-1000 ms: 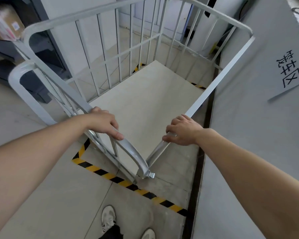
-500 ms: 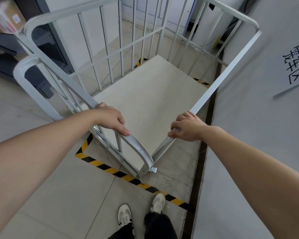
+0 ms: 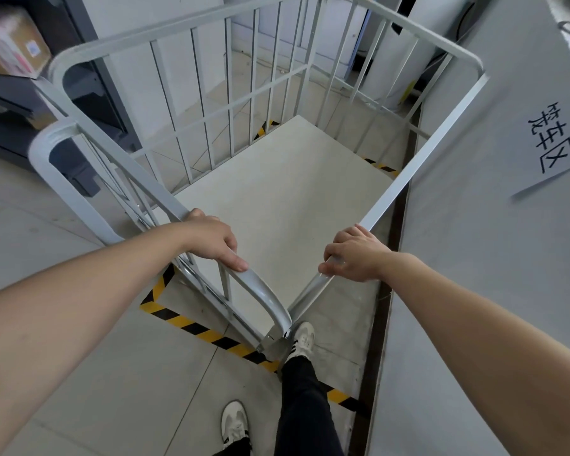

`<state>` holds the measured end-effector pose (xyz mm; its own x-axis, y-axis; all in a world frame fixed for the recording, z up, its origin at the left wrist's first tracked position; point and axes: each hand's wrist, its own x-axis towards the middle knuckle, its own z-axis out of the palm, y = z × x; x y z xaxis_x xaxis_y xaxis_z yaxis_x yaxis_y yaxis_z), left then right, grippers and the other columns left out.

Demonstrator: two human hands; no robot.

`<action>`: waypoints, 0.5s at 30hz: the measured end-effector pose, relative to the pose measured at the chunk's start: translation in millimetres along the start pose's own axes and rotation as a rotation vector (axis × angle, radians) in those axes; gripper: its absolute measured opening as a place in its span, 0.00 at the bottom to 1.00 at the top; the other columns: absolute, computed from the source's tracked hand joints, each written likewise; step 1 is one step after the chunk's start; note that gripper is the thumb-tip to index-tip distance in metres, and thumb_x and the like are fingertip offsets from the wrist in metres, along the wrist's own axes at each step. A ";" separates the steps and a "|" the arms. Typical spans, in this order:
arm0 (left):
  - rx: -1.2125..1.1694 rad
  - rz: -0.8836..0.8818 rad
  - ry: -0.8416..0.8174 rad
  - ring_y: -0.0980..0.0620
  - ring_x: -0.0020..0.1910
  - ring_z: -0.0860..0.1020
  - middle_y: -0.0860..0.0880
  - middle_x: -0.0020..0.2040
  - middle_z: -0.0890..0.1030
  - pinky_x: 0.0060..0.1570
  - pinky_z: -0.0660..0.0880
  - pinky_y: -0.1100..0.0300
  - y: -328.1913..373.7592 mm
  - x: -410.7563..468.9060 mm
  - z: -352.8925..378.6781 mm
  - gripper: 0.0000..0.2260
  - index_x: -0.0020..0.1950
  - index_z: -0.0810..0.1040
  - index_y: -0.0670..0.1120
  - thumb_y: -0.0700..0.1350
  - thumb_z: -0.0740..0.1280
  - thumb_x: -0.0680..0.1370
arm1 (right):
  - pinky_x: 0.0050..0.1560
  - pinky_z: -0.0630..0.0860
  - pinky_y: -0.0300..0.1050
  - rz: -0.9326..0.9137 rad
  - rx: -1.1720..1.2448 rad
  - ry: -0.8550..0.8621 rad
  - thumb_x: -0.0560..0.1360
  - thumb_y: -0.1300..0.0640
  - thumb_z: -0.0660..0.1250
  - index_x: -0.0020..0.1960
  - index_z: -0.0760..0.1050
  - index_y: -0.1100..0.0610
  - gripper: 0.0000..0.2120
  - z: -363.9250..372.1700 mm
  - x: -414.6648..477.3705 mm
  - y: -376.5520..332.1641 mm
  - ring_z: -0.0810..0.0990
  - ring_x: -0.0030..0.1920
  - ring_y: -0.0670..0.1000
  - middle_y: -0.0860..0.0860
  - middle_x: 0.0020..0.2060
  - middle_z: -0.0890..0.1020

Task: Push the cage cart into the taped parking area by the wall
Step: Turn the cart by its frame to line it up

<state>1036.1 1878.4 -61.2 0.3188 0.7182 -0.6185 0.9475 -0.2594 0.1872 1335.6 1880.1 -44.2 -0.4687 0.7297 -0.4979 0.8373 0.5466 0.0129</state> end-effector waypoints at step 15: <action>0.036 0.023 0.038 0.55 0.58 0.70 0.58 0.50 0.80 0.60 0.60 0.50 4.0 5.9 -1.3 0.37 0.45 0.82 0.59 0.82 0.51 0.55 | 0.70 0.54 0.49 -0.027 -0.062 -0.056 0.77 0.34 0.51 0.64 0.73 0.46 0.25 -5.7 3.1 6.8 0.63 0.66 0.55 0.52 0.62 0.73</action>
<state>1041.9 1882.4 -63.2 0.3422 0.7356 -0.5847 0.9384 -0.2989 0.1732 1338.2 1888.4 -40.7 -0.4733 0.6910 -0.5464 0.8047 0.5915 0.0511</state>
